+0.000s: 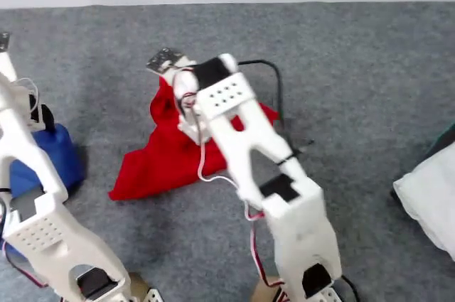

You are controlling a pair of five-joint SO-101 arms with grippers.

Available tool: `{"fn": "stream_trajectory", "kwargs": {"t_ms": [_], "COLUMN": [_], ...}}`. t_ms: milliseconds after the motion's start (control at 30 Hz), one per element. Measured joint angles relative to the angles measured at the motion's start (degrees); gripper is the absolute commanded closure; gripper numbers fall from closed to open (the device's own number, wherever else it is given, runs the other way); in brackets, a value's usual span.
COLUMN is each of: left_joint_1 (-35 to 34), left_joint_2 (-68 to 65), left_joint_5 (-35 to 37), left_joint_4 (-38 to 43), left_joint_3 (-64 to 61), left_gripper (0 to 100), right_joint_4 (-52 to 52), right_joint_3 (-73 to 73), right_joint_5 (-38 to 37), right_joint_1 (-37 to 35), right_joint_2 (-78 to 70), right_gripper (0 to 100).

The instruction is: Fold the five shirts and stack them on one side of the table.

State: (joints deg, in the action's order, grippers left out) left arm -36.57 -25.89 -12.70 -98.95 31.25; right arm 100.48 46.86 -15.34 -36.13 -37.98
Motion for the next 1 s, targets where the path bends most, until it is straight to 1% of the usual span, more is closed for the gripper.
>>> {"fn": "stream_trajectory", "kwargs": {"t_ms": [100, 167, 267, 600, 733, 900, 1000], "left_joint_1": [-0.09, -0.09, -0.09, -0.09, -0.09, -0.09, -0.09], "left_joint_2": [0.0, 0.0, 0.0, 0.0, 0.0, 0.0, 0.0], "left_joint_5": [0.0, 0.0, 0.0, 0.0, 0.0, 0.0, 0.0], "left_joint_4": [0.0, 0.0, 0.0, 0.0, 0.0, 0.0, 0.0], "left_joint_3": [0.0, 0.0, 0.0, 0.0, 0.0, 0.0, 0.0], "left_gripper": [84, 84, 84, 84, 84, 84, 84], "right_joint_4": [0.0, 0.0, 0.0, 0.0, 0.0, 0.0, 0.0], "right_joint_3": [4.75, 5.8, 6.15, 6.24, 6.24, 6.24, 6.24], "right_joint_5": [0.79, 2.02, 5.19, 8.97, 9.32, 9.32, 8.53], "right_joint_1": [-1.41, -2.64, -2.99, -2.99, -1.67, -0.35, -0.44], "right_joint_2": [-3.78, -5.27, -6.95, -10.29, -11.69, -11.69, -10.46], "right_gripper": [79.3, 77.7, 77.9, 77.9, 78.3, 85.0, 85.1]}}
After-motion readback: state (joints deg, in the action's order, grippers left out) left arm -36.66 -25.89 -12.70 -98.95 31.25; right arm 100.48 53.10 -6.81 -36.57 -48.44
